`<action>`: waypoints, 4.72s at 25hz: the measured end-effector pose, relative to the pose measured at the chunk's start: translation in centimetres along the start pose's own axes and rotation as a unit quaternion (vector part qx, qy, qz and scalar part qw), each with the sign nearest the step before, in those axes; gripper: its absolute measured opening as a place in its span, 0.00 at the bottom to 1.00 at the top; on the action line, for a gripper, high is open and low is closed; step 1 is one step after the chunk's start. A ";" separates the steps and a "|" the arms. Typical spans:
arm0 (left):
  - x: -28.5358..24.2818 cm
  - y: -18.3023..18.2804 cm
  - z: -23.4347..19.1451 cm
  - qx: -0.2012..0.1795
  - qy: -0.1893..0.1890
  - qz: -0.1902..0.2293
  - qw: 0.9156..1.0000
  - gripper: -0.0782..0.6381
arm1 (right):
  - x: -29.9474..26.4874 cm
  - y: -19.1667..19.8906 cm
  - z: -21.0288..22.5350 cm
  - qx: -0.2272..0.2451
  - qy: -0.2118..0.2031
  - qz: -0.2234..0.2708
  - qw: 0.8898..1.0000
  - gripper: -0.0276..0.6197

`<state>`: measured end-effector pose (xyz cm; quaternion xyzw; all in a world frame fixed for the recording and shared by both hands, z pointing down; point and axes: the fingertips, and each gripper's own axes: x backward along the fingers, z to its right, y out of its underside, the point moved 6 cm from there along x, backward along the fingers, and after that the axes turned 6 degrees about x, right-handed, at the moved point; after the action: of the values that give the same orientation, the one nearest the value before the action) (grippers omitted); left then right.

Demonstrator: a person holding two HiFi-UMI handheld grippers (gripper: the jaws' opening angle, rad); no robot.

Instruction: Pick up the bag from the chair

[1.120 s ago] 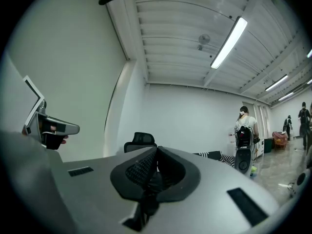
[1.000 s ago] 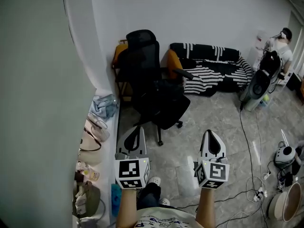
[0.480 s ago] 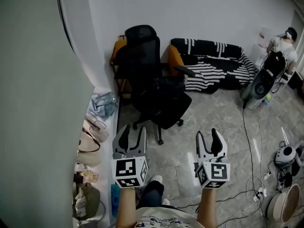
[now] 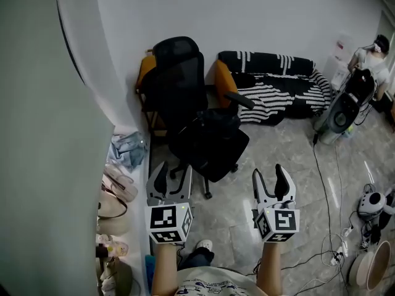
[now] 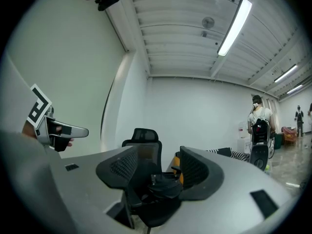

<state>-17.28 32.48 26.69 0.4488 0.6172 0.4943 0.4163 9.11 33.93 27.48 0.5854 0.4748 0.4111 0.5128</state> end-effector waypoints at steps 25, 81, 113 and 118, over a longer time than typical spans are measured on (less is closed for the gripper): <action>-22.4 3.0 -1.9 0.006 -0.023 -0.048 0.999 0.44 | -21.2 5.1 8.6 -0.009 -0.026 -0.037 0.999 0.46; -64.8 19.8 -16.1 0.066 -0.110 -0.207 0.970 0.44 | -67.2 27.5 16.6 0.014 -0.182 -0.205 0.962 0.47; -75.2 41.6 -23.0 0.097 0.031 -0.332 0.938 0.51 | -73.3 47.0 14.5 0.052 -0.192 -0.333 0.922 0.49; -75.6 42.9 -23.2 0.091 0.037 -0.343 0.934 0.51 | -73.4 48.0 14.5 0.047 -0.192 -0.339 0.920 0.46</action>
<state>-14.48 -41.37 78.01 0.2272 0.7908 0.2799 0.4947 14.05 -41.96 73.51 0.4805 0.5559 0.0696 0.6747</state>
